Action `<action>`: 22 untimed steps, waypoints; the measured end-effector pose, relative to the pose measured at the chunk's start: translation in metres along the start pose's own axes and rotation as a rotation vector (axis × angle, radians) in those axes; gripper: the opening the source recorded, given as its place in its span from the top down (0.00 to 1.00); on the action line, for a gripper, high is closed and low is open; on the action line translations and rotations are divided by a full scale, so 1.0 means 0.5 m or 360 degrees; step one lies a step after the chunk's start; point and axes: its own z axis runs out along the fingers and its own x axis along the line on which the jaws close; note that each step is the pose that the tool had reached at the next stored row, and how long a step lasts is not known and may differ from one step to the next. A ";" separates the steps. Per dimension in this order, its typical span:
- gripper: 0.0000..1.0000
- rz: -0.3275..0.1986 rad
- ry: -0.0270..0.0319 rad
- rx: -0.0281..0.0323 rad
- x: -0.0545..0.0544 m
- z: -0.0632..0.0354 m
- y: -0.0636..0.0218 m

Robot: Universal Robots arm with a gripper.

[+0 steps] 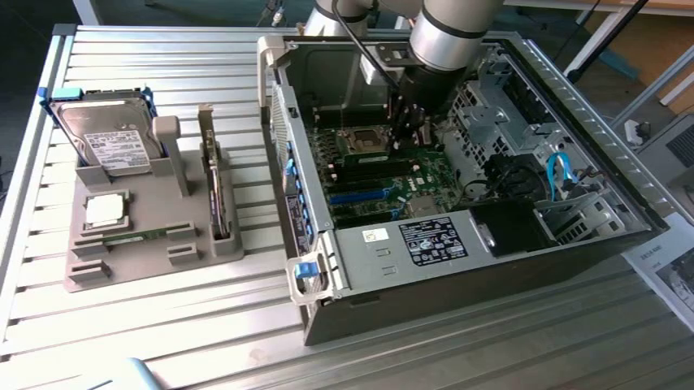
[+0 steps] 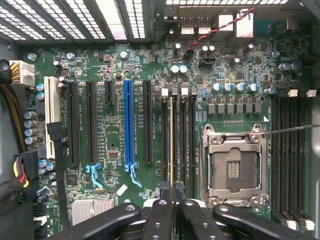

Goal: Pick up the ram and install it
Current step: 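Insert the ram into the slot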

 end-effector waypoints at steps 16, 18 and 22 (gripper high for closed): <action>0.88 0.0000 -0.00001 0.00001 0.002 0.020 0.005; 0.88 0.0000 0.00000 0.00001 0.003 0.023 0.006; 0.88 0.0000 0.00000 0.00001 0.003 0.027 0.007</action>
